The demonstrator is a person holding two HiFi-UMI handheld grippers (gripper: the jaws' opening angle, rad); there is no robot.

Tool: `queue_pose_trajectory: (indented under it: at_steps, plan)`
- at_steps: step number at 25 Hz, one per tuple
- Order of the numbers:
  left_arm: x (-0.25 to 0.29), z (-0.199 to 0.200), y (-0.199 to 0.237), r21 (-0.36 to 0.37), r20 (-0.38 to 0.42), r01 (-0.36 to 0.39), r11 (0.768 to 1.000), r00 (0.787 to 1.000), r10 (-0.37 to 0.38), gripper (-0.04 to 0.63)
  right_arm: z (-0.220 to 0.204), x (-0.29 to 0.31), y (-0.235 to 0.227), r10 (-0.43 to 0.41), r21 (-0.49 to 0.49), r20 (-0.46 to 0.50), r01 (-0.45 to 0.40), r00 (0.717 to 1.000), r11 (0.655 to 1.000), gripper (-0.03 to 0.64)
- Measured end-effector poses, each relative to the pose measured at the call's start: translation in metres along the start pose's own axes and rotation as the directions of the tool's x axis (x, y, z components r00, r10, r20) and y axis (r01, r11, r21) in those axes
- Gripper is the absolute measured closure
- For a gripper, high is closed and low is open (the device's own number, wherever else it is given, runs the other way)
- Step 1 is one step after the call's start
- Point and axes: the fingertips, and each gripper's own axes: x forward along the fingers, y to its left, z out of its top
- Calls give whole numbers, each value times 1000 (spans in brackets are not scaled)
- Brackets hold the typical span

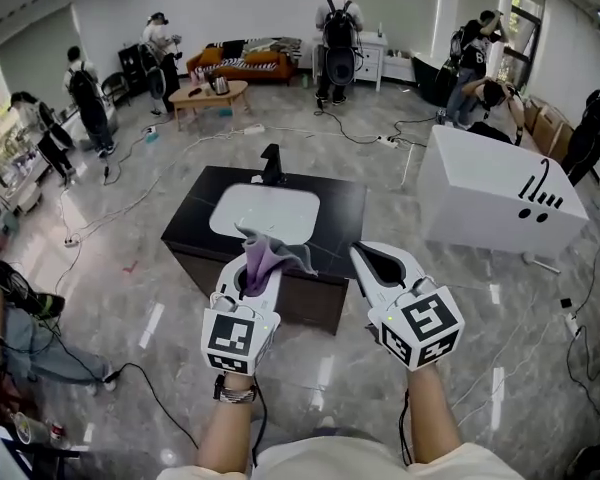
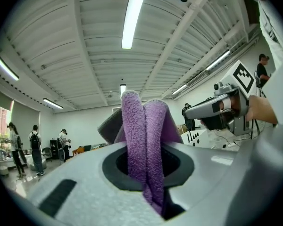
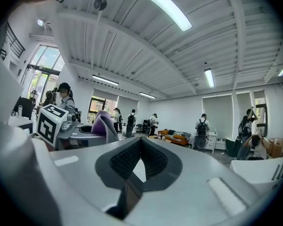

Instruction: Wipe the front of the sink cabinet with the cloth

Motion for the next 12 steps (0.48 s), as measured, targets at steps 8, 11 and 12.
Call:
queue_pose_trajectory:
  at_steps: [8, 11, 12]
  plan:
    - [-19, 22, -9, 27, 20, -24, 999, 1000, 24, 548, 6, -12, 11, 24, -44, 2, -24, 1000, 999, 611]
    - [-23, 24, -12, 30, 25, -24, 999, 999, 23, 547, 9, -13, 12, 28, -62, 6, -28, 1000, 998, 611]
    - [-24, 24, -14, 31, 24, -21, 999, 999, 20, 548, 9, -14, 13, 30, -66, 5, -30, 1000, 997, 611]
